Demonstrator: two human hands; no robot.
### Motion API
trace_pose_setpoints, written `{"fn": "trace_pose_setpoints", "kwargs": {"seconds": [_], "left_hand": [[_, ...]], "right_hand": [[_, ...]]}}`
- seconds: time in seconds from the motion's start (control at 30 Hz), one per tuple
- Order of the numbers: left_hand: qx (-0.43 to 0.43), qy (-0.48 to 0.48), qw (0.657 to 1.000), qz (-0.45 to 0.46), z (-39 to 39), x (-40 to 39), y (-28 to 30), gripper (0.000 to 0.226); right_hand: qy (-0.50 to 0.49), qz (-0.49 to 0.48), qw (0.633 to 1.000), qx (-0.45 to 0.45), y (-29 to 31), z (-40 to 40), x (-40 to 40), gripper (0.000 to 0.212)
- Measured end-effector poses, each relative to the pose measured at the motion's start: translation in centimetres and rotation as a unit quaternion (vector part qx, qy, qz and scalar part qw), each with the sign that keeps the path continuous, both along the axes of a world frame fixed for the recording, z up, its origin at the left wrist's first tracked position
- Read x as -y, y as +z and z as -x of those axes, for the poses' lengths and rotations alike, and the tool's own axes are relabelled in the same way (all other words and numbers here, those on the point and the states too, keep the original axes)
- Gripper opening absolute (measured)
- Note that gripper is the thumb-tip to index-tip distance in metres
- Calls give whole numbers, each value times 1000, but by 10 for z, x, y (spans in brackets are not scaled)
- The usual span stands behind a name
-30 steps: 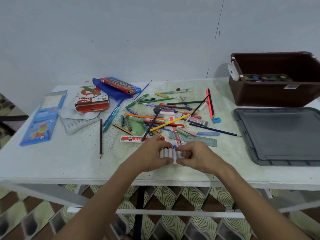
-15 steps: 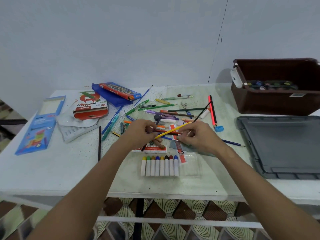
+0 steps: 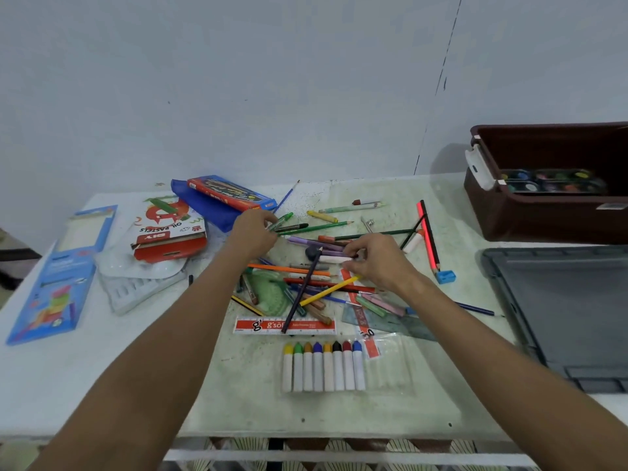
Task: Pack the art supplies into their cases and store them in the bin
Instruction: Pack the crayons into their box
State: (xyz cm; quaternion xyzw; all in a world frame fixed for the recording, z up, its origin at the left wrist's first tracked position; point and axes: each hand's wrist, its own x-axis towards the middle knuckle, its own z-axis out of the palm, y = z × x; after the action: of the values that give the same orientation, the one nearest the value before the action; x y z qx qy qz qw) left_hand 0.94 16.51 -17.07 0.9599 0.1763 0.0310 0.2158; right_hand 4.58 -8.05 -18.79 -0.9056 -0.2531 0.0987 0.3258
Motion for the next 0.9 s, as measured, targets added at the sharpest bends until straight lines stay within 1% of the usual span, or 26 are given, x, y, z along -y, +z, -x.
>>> {"fn": "trace_pose_setpoints", "kwargs": {"seconds": [0.13,0.23,0.3,0.43,0.5,0.57,0.6,0.67,0.73,0.9], "left_hand": [[-22,23,999,-11,3,-25,-8,40],[-42,8,999,-8,7,-37,-10,38],[-48,-7,999,12,9,-45,-9,35],[-23,19,998,54,18,-61,1,40],[-2,37,997,63,26,-67,5,37],[3,34,999,40,35,-68,7,28],[-3,19,999,26,41,-66,8,23],[-44,-34,998,18,51,-56,8,18],[-91,-80,993,11,57,-45,4,22],[-141,-82,987,-6,62,-33,-1,27]], "right_hand": [[7,32,999,12,-2,-4,-8,31],[31,63,997,41,-4,-5,-13,31],[45,76,995,56,-7,-4,-16,29],[43,93,993,52,-6,-4,-20,22],[40,100,993,53,-5,-4,-20,20],[34,100,993,45,-3,-3,-20,19],[28,97,994,37,-2,-2,-19,18],[15,80,996,26,0,0,-17,17],[0,60,998,23,2,4,-14,15],[2,33,999,35,8,18,-5,11]]}}
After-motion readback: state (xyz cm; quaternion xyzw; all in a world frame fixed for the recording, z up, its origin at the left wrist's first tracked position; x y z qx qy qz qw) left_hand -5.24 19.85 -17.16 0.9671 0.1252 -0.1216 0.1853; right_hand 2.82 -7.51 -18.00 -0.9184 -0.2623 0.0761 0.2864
